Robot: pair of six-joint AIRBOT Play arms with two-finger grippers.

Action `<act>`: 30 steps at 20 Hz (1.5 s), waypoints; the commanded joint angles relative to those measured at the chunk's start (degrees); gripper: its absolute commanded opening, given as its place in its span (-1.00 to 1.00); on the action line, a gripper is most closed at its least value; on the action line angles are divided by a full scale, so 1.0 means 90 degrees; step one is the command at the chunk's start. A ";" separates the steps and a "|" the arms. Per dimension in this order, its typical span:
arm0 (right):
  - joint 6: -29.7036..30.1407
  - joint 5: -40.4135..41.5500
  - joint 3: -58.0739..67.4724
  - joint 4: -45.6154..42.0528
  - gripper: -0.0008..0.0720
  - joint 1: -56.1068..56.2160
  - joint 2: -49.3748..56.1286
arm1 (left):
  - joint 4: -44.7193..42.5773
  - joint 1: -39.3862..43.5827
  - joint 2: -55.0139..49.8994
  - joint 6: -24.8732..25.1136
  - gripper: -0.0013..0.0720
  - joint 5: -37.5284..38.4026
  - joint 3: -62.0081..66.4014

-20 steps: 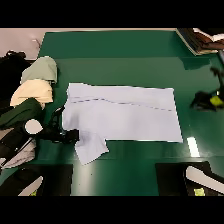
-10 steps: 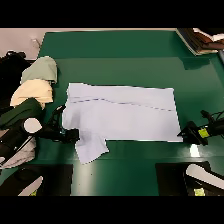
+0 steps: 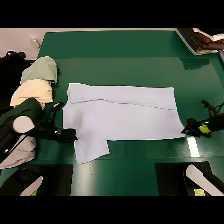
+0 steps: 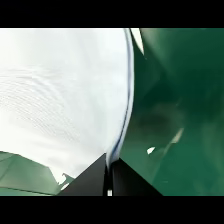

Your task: Fold the shirts.

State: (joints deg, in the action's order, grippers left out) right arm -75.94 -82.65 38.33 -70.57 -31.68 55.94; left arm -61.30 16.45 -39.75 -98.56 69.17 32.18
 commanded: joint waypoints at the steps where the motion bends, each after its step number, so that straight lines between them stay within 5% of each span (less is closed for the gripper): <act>1: 0.0010 -0.0534 0.0568 -0.0556 -0.93 -0.0124 -0.0733 | -0.0053 0.0000 0.0901 -0.0396 -0.90 0.0413 0.0170; 7: -0.0240 -0.0248 0.1722 -0.0299 -0.94 0.0656 0.0112 | -0.1224 -0.0347 -0.0002 -0.0160 -0.90 -0.0542 0.1421; 14: -0.0651 0.0017 0.3793 -0.0270 -0.93 0.1654 0.2538 | -0.0612 -0.0952 -0.3101 0.1231 -0.90 -0.1749 0.3021; 19: -0.0617 0.0049 0.4787 0.0427 -0.93 0.1727 0.3657 | -0.0469 -0.0952 -0.4272 0.1146 -0.89 -0.2467 0.3832; 20: -0.0500 0.0046 0.4918 0.0784 -0.71 0.1625 0.3806 | -0.0471 -0.0952 -0.4308 0.1158 -0.83 -0.2465 0.3920; 21: -0.0469 0.0032 0.5010 0.1081 -0.16 0.1518 0.3910 | -0.0474 -0.0952 -0.4308 0.1163 0.04 -0.2470 0.4002; 22: -0.0328 -0.0010 0.5059 0.1297 0.10 0.1382 0.3978 | -0.0474 -0.0952 -0.4306 0.1154 0.71 -0.2433 0.4092; 23: -0.0044 -0.0066 0.5054 0.1401 0.11 0.1253 0.3997 | -0.0474 -0.0952 -0.4306 0.1156 0.57 -0.2288 0.4211; 25: 0.0376 -0.0277 0.4940 0.1350 0.13 0.0937 0.3968 | -0.0396 -0.0930 -0.4303 0.1171 -0.18 -0.1960 0.4393; 27: 0.0457 -0.0338 0.4612 0.1348 0.53 0.0522 0.3963 | -0.0049 -0.0845 -0.4308 0.1195 -0.90 -0.1860 0.4403; 30: 0.0466 -0.0151 0.3844 0.1457 0.61 -0.0036 0.4136 | 0.0002 -0.0423 -0.4330 0.1239 -0.90 -0.1967 0.4405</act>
State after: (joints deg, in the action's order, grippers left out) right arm -73.19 -84.38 77.34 -59.02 -27.99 91.92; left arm -62.76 10.15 -78.39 -87.77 51.31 71.29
